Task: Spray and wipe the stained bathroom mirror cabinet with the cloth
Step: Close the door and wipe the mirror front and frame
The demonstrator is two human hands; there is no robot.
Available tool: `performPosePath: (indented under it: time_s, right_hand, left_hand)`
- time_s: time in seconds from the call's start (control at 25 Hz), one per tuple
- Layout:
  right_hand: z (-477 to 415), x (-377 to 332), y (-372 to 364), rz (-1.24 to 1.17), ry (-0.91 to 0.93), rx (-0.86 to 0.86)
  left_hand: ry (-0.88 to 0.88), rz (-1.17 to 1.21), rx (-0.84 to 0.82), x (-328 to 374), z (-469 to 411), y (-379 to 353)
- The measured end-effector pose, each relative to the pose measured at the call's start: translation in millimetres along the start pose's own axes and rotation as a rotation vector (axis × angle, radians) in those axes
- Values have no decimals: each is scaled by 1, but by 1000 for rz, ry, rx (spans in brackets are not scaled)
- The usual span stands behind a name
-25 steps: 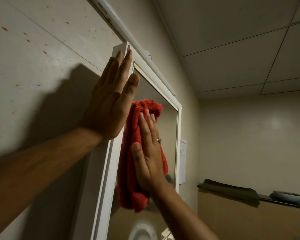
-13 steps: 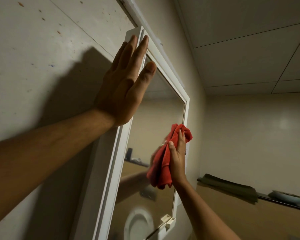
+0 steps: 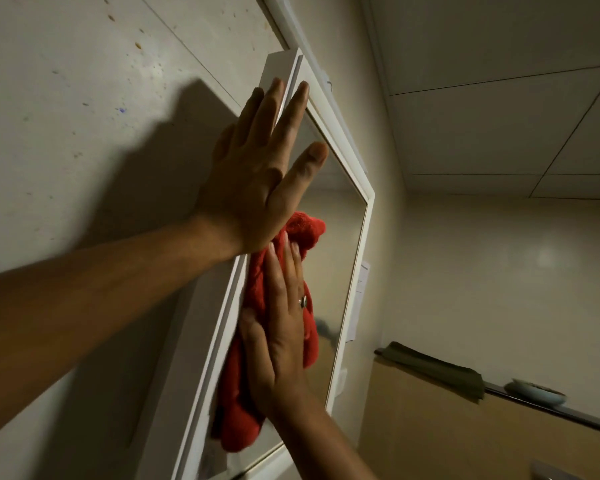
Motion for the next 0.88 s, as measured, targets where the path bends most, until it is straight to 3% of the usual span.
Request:
performPosePath:
  time_s: [0.12, 0.32, 0.44, 0.68, 0.88]
  right_hand:
    - [4, 51, 2, 31, -7, 7]
    - [-10, 180, 26, 15, -388, 78]
    - [6, 208, 24, -14, -539, 86]
    - [72, 153, 7, -155, -720, 60]
    - [5, 37, 3, -55, -372, 67]
  left_hand:
    - [-14, -5, 15, -4, 17, -3]
    - [-40, 22, 41, -5, 16, -2]
    - [-54, -4, 28, -8, 14, -3]
    - [-40, -33, 14, -3, 15, -5]
    - [-22, -34, -15, 1, 18, -1]
Point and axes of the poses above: each hand's wrist, its own z-axis away from the middle knuckle, its own y-axis out of the back of the hand, x = y × z, the point moved 5 cm from there along -z, towards the middle knuckle, and after that the axes turned 15 degrees about z, right-handed, at the moved point
